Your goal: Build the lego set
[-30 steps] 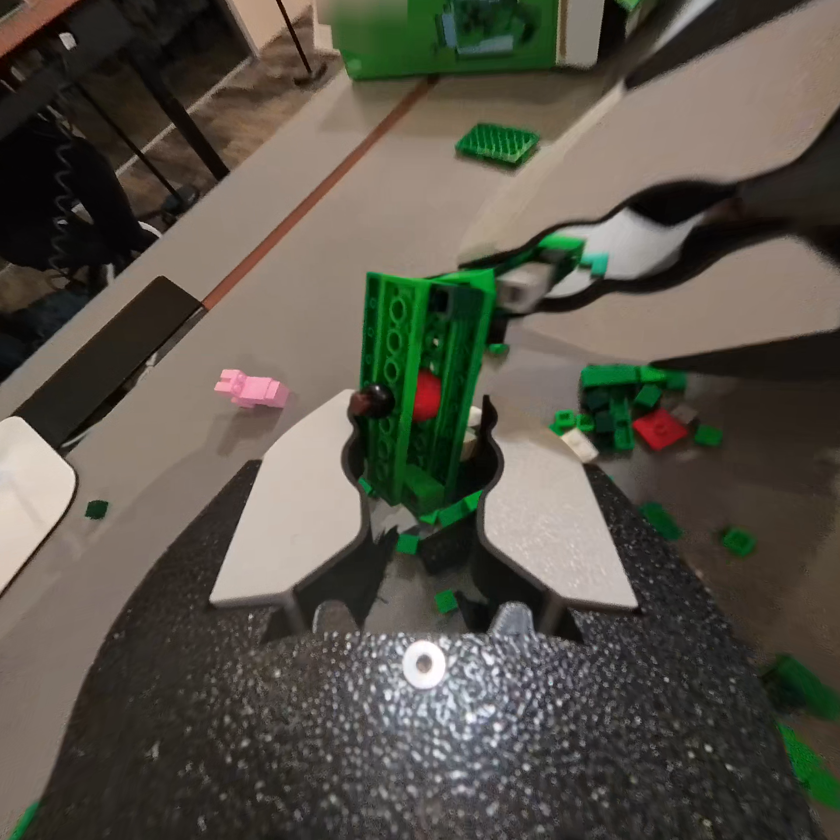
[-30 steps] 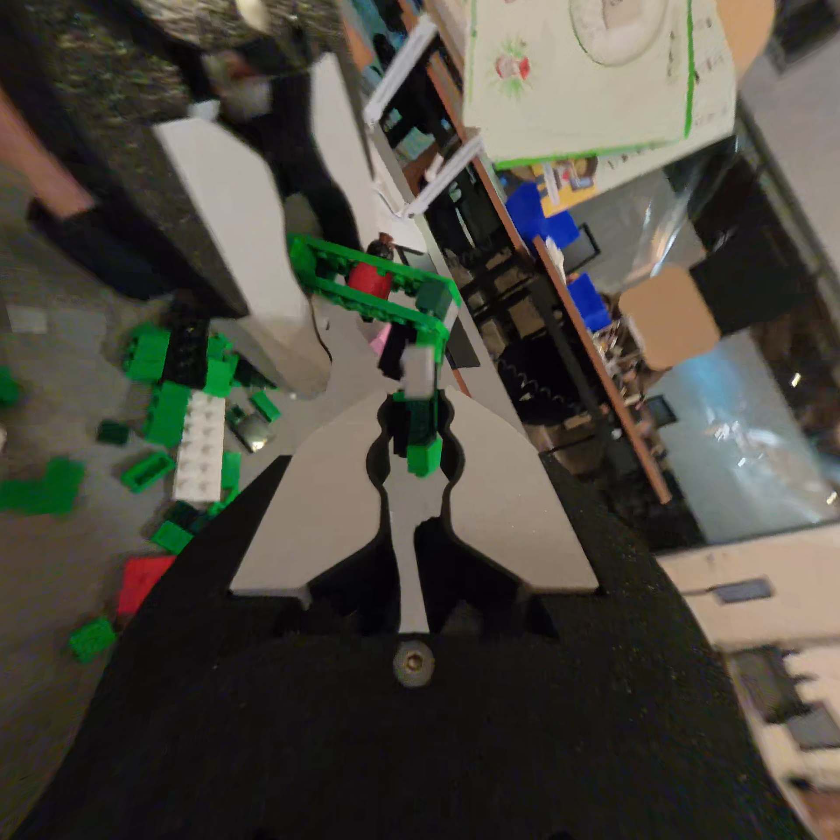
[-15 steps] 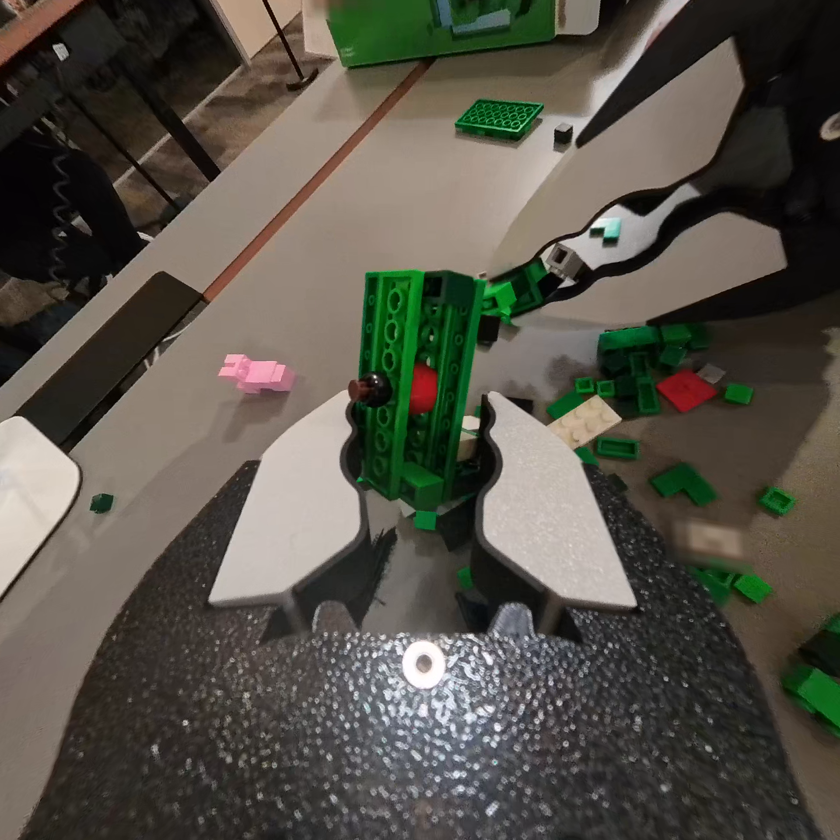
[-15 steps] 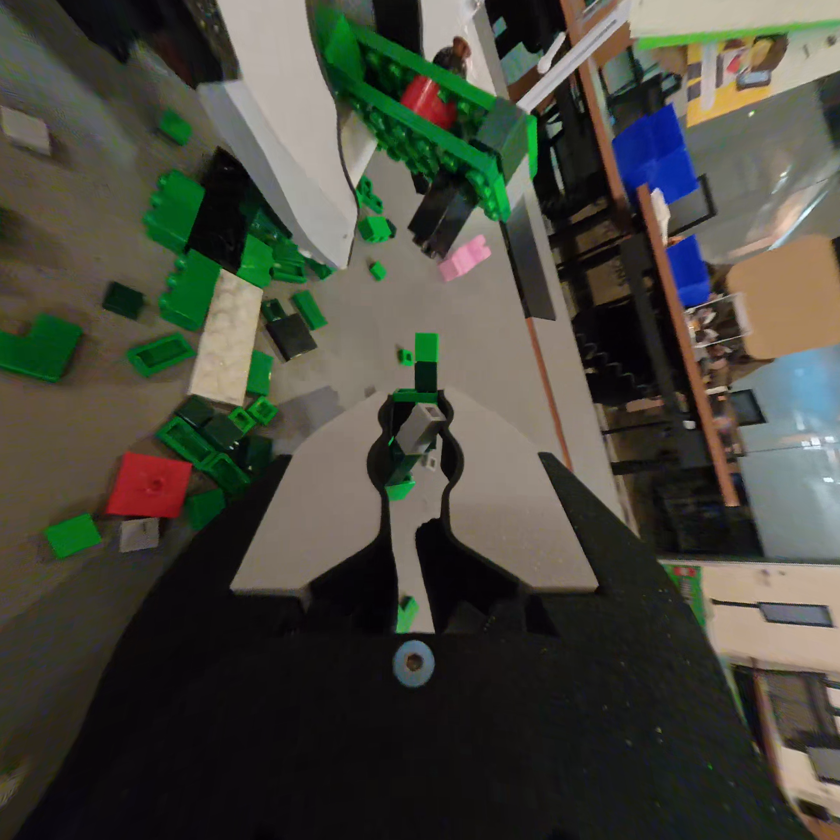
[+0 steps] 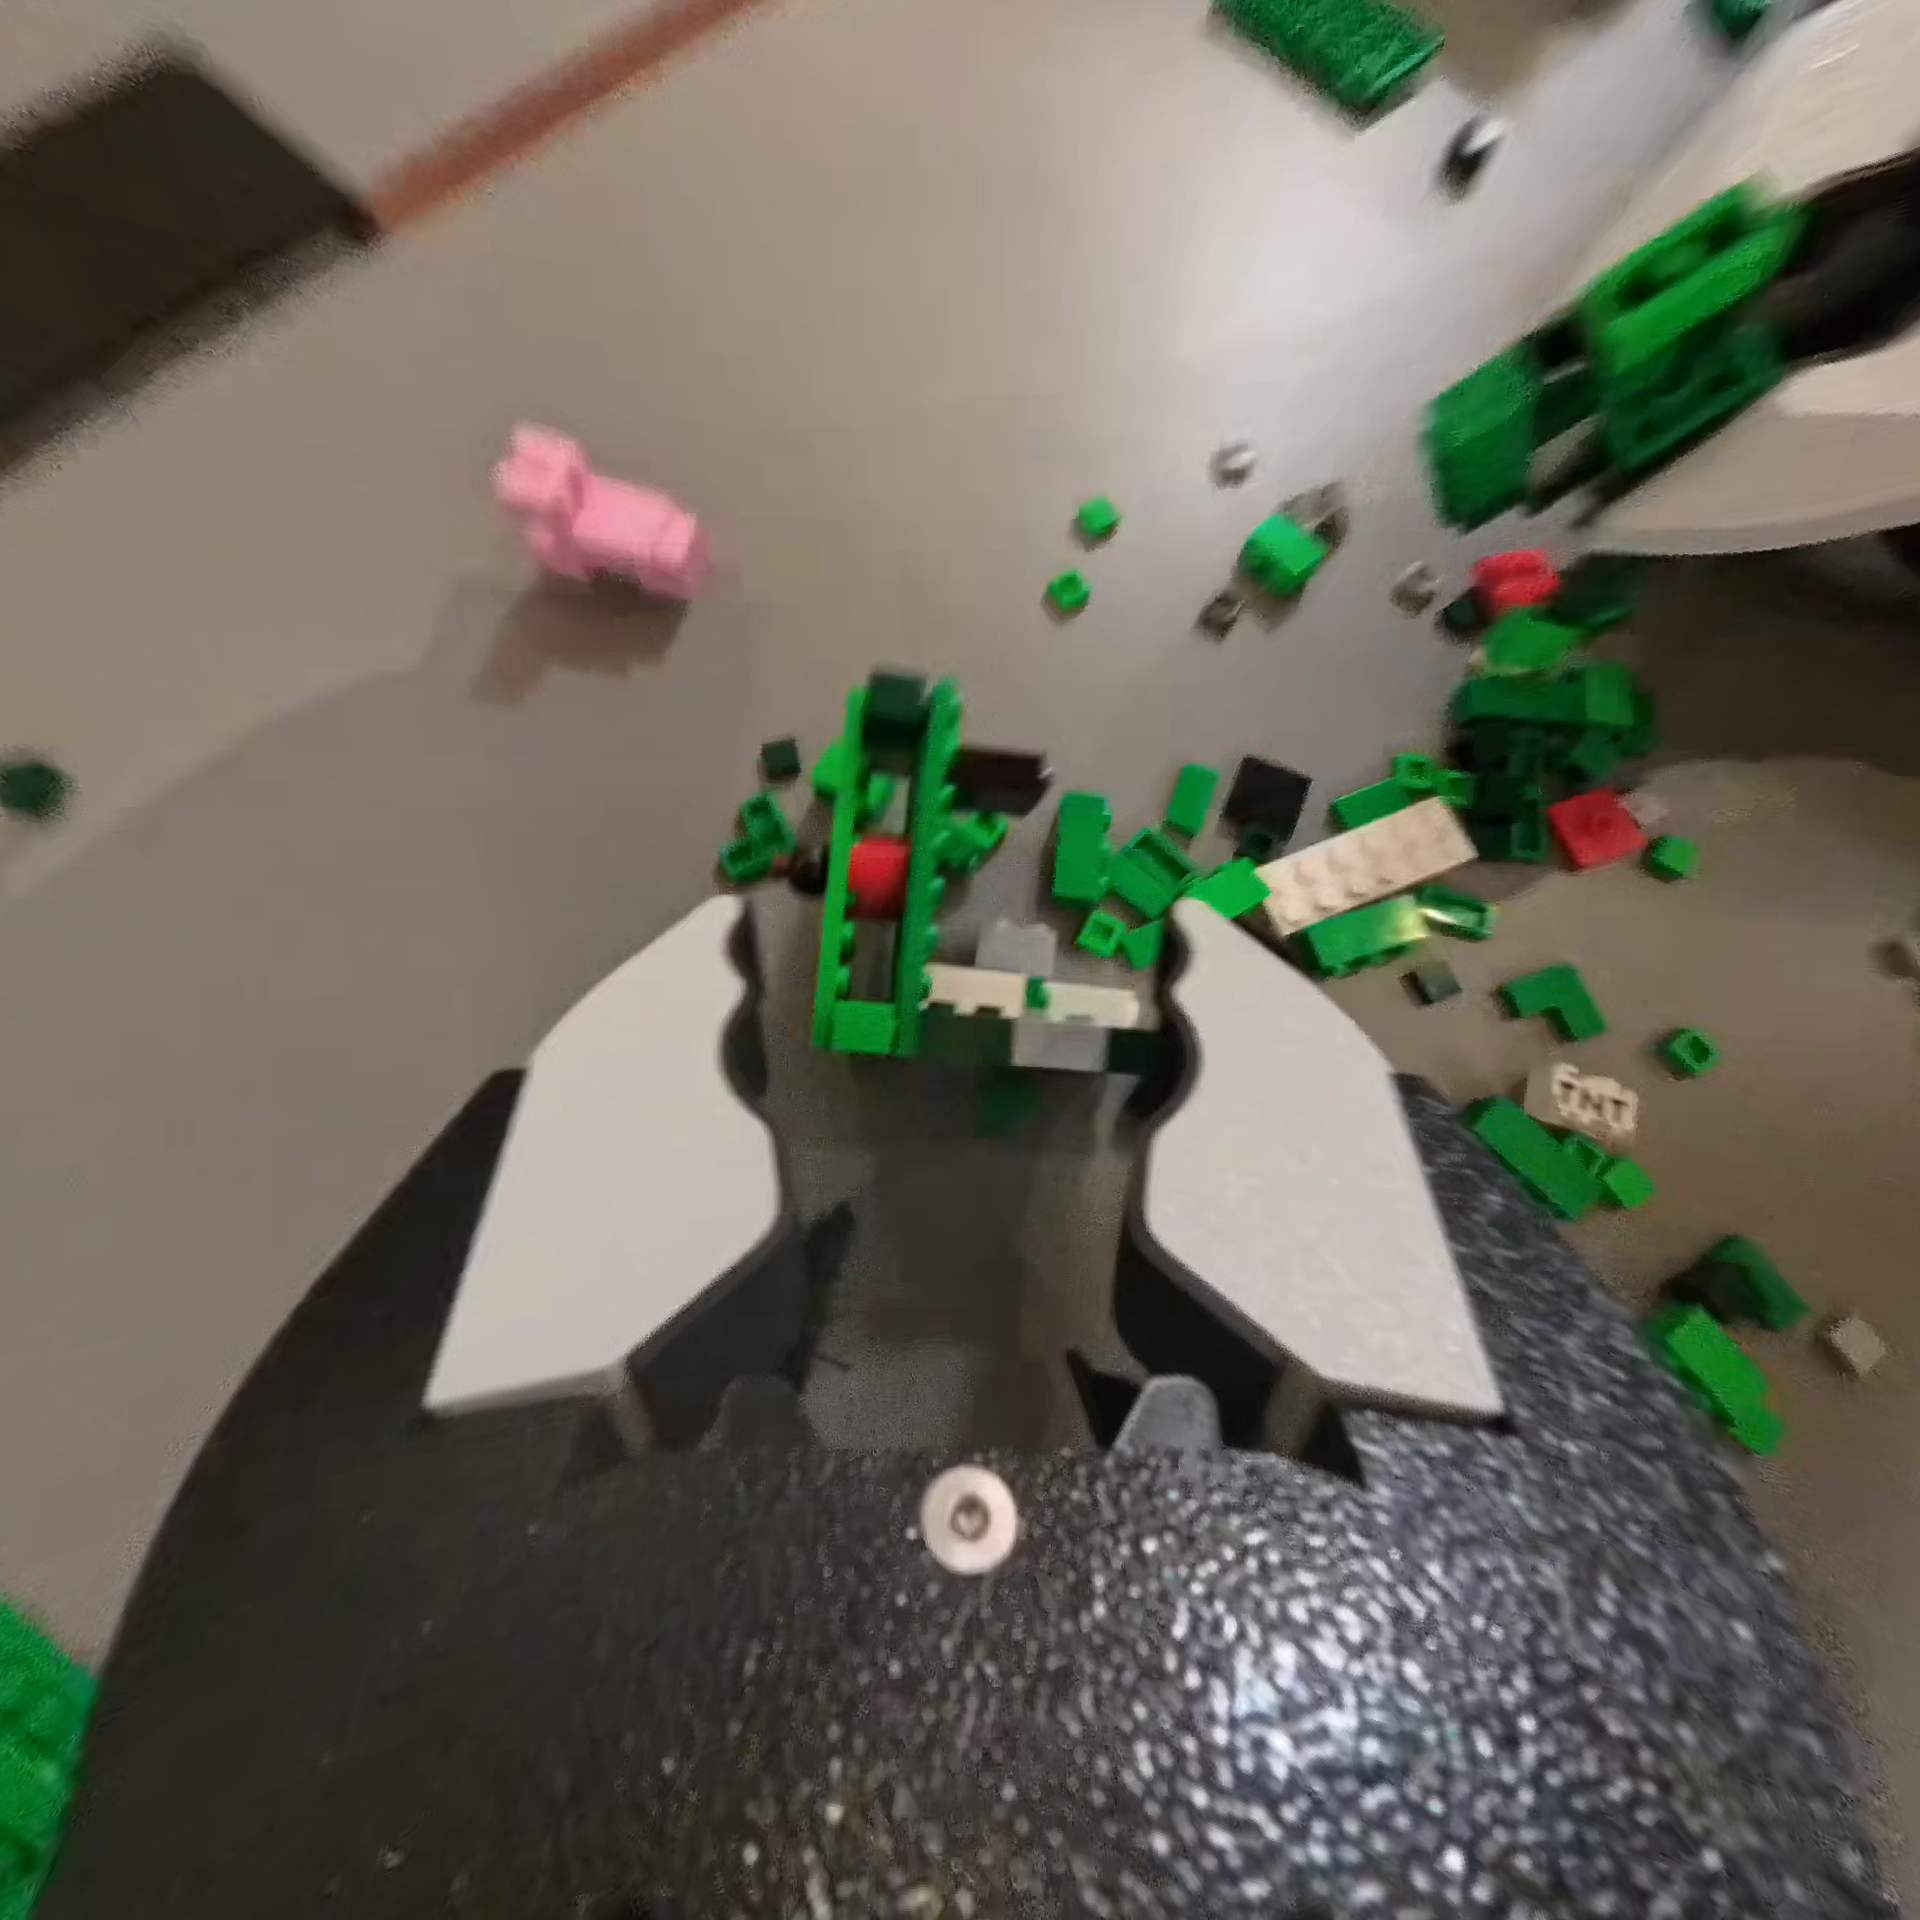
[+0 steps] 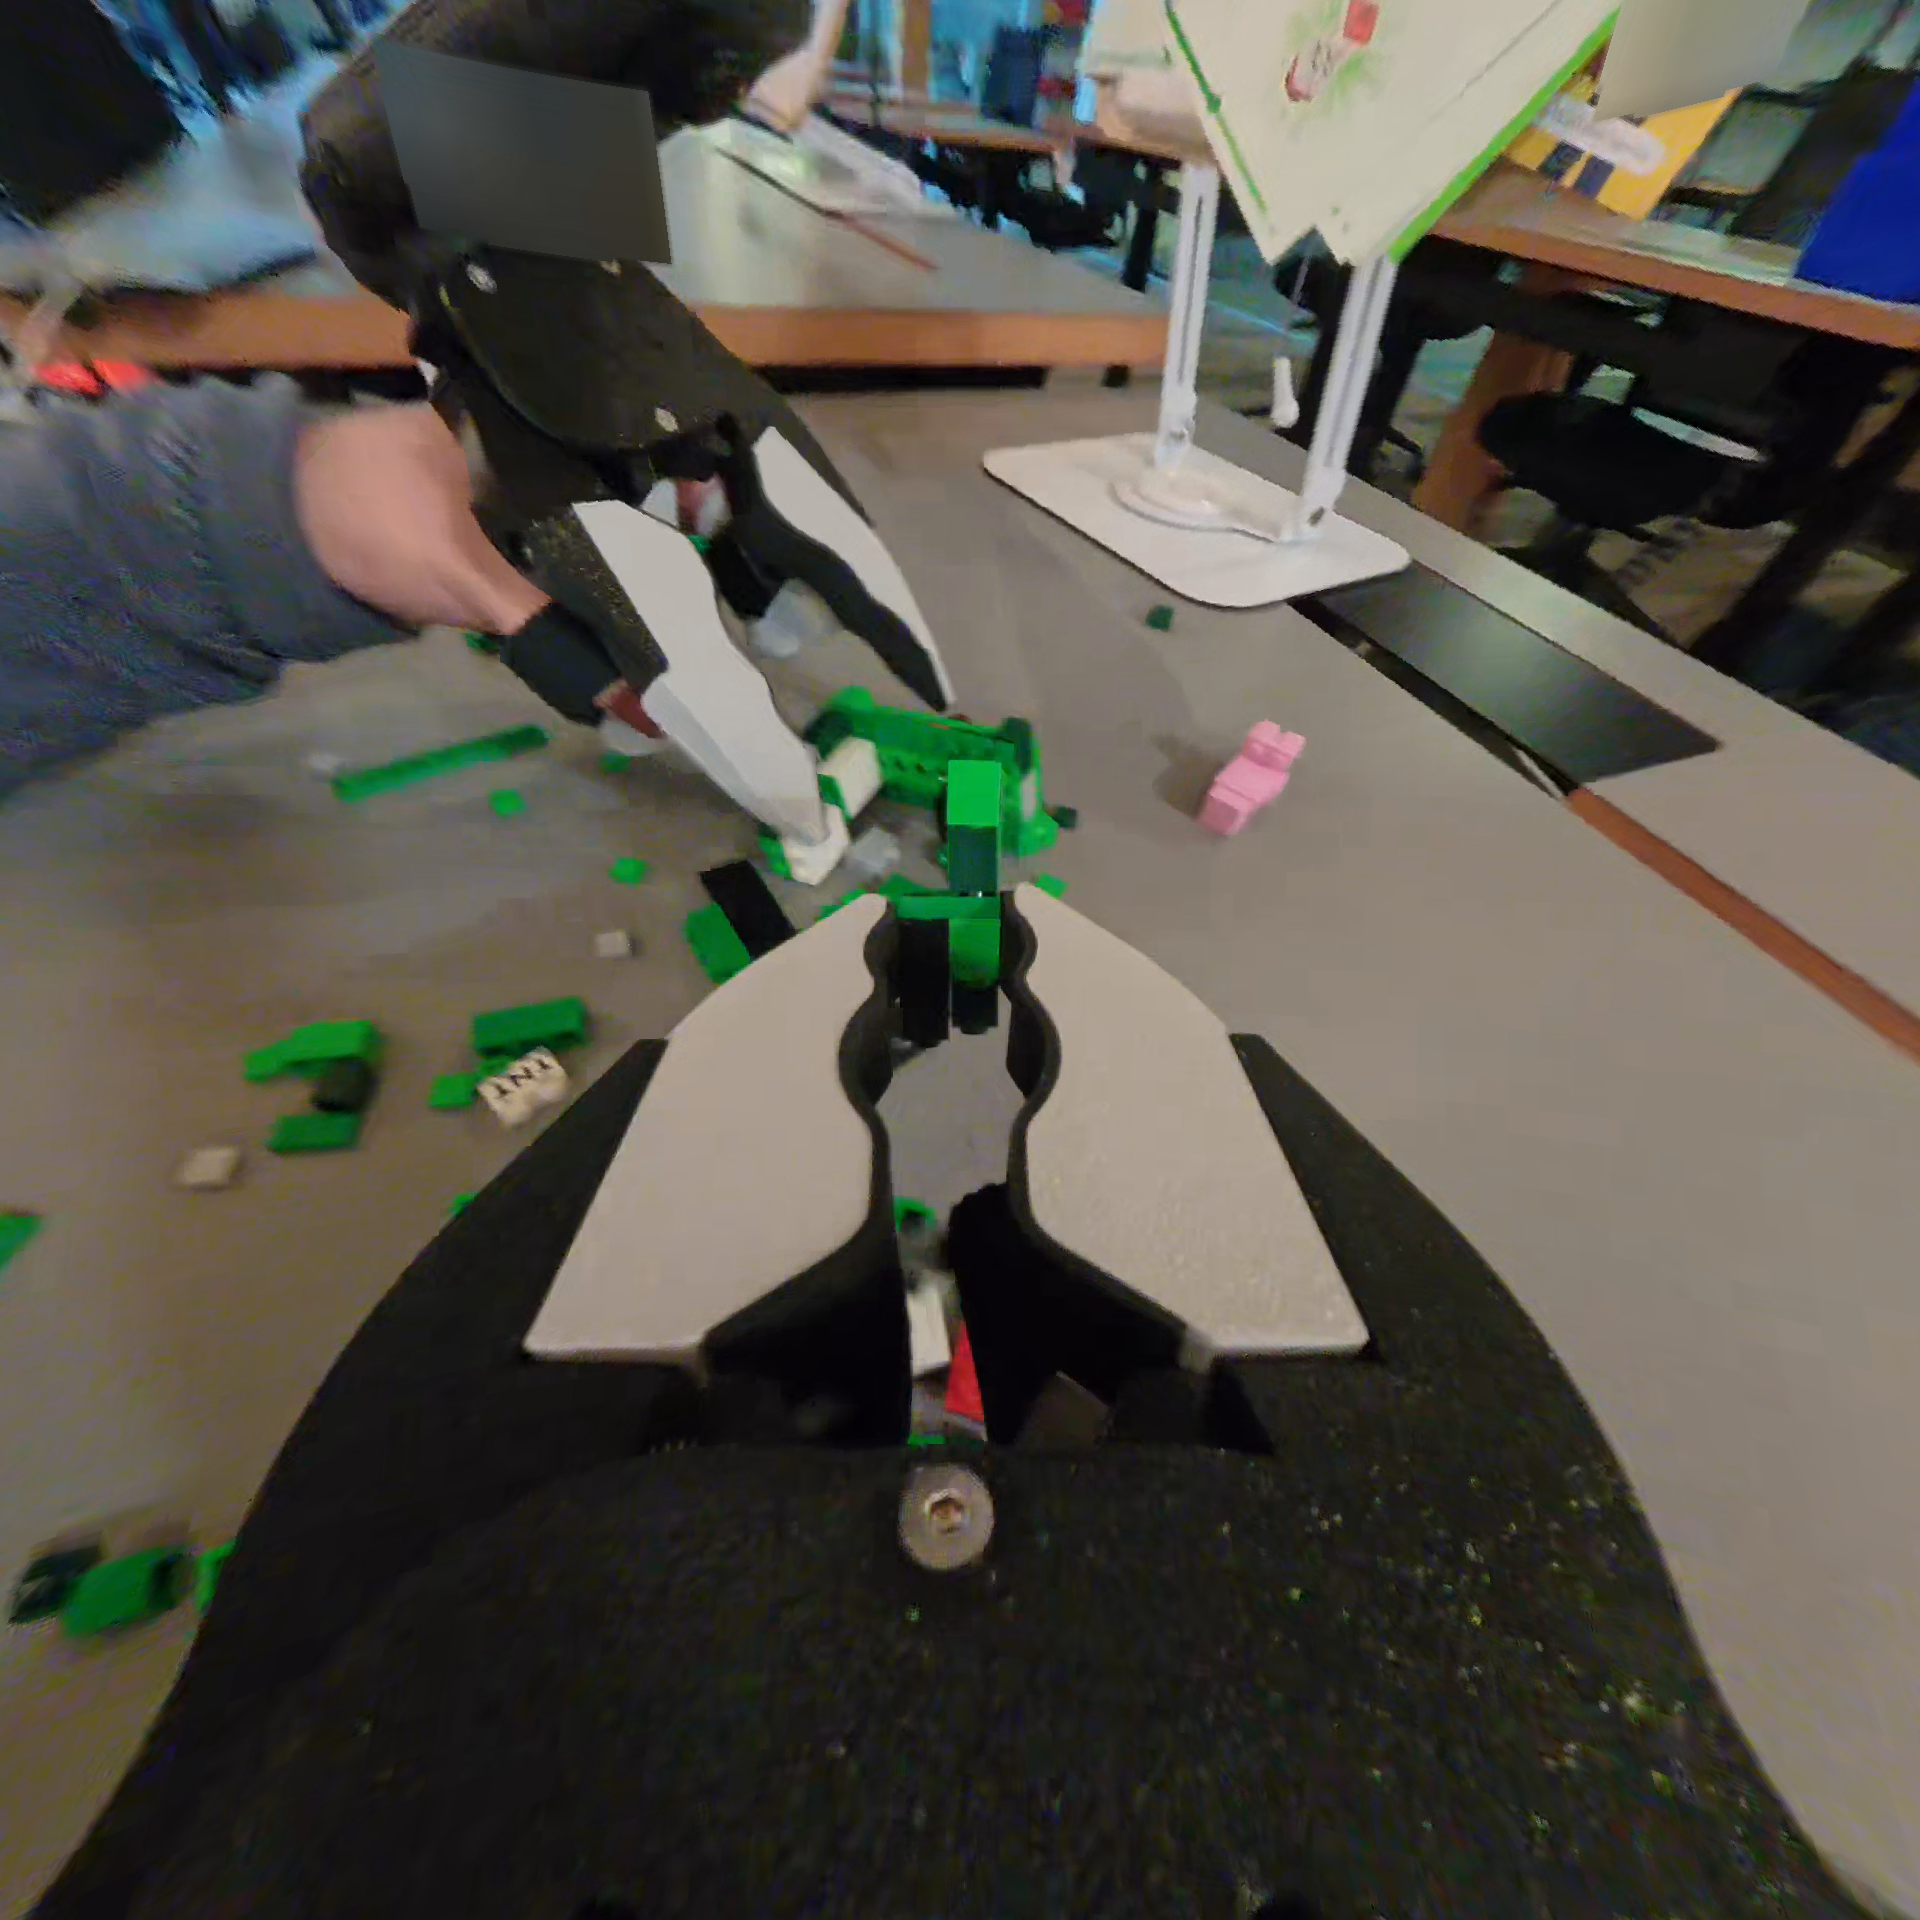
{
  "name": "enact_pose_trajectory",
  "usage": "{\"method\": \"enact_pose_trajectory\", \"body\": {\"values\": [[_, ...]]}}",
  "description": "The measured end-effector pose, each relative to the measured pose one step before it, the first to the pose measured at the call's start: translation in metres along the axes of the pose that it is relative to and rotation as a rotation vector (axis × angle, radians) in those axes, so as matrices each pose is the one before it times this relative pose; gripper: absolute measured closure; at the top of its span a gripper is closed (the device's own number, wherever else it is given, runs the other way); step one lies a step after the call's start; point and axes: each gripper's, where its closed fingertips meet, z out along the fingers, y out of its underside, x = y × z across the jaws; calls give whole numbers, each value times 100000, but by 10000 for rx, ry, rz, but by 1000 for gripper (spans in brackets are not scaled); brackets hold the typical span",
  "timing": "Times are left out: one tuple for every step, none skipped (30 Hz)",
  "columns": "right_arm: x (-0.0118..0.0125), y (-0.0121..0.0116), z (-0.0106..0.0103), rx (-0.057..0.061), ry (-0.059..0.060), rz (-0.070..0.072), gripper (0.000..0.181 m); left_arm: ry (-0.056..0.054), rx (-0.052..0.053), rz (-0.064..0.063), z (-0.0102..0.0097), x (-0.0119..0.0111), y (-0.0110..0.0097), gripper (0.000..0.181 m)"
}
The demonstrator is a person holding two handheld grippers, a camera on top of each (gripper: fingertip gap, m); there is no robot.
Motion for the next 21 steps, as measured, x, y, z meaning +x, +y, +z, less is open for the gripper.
{"method": "enact_pose_trajectory", "body": {"values": [[-239,-131,-40,133,-218,140,164,158,819,688,-742,613,-1221,123],[-180,-95,-11,89,-155,63,164,189,634,565,-578,758,-1164,128],[-249,-18,16,12,-189,4,164,365,385,530,-288,1043,-932,131],[-334,85,62,-64,-228,-24,164,480,396,485,11,1303,-910,134],[-466,106,87,-82,-285,-68,164,542,355,414,265,1393,-776,135],[-616,122,117,-98,-355,-120,164,513,186,395,406,1298,-480,136],[-562,156,123,-125,-286,-155,164,313,-33,379,494,897,-110,138],[-444,184,130,-158,-197,-175,164,242,-138,305,500,688,115,140],[-439,120,109,-138,-203,-159,164,335,-146,157,483,698,197,142],[-411,81,73,-112,-207,-122,164,280,-120,46,418,506,228,143],[-324,189,22,-171,-162,-122,164,78,-109,14,230,131,293,149],[-352,253,-2,-176,-191,-131,164,131,-14,6,12,90,208,159],[-377,74,-40,-43,-203,-131,164,253,166,-44,-95,187,13,169],[-220,-11,-55,-11,-90,-164,164,444,253,-123,-80,408,-68,171],[-159,72,-59,-125,-75,-214,164,432,122,-118,33,402,73,173],[-297,238,8,-275,-174,-257,164,328,-61,110,129,351,257,174],[-293,414,110,-378,-112,-396,164,172,-214,236,176,231,364,174],[-269,468,198,-374,-26,-497,164,122,-320,199,155,185,409,174],[-225,476,248,-373,28,-503,164,78,-354,176,170,152,446,174],[-127,408,236,-388,124,-541,164,-1,-311,194,180,64,408,174],[-81,339,211,-420,176,-601,164,-45,-266,187,146,13,334,174]]}}
